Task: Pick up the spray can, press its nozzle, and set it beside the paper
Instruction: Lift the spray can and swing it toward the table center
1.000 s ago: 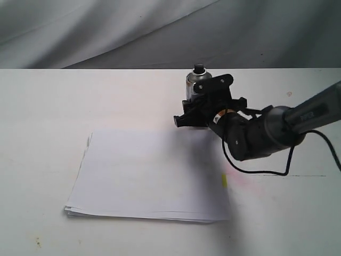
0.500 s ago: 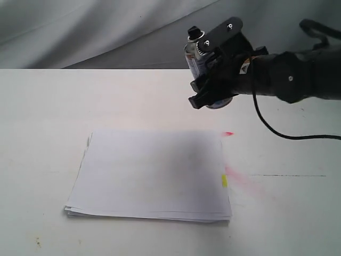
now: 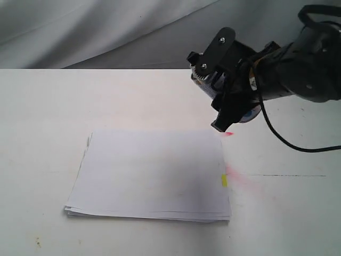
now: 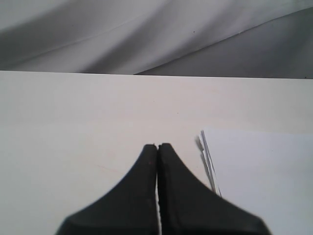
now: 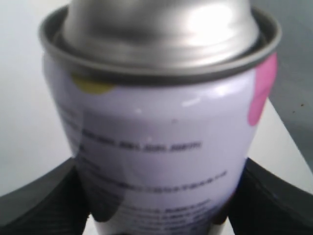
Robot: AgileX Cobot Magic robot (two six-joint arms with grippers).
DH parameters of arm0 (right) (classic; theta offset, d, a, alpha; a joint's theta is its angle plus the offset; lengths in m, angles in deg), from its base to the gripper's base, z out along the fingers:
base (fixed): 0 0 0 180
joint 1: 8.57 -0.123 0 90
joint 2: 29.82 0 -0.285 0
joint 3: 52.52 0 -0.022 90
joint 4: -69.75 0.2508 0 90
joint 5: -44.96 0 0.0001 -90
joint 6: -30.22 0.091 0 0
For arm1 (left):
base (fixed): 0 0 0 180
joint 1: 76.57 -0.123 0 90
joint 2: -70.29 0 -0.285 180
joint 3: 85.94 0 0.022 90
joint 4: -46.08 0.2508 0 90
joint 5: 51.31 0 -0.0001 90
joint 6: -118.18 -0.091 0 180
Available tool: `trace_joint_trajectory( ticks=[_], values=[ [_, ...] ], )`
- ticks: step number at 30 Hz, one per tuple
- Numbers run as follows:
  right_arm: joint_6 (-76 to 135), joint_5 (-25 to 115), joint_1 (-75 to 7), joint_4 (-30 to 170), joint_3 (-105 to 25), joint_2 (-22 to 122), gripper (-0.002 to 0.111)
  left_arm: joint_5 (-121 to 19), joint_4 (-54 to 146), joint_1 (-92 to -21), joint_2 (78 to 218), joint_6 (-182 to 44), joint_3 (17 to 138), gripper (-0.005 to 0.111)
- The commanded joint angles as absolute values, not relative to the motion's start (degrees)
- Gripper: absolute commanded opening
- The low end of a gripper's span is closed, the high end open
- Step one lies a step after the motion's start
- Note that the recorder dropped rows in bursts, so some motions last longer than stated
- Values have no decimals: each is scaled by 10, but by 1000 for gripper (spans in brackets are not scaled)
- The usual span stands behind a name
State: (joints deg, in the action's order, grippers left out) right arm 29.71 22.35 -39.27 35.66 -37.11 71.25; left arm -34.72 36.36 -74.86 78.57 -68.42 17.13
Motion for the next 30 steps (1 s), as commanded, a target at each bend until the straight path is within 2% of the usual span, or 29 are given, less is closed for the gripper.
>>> trace_joint_trajectory(
  ticks=[1, 18, 30],
  values=[
    [424, 237, -431, 182, -374, 704, 0, -351, 363, -750, 783, -683, 168, 0],
    [625, 130, -544, -72, -374, 818, 0, -351, 363, -750, 783, -683, 168, 0],
    [639, 115, -548, -104, -374, 822, 0, -351, 363, -750, 783, -683, 168, 0]
  ],
)
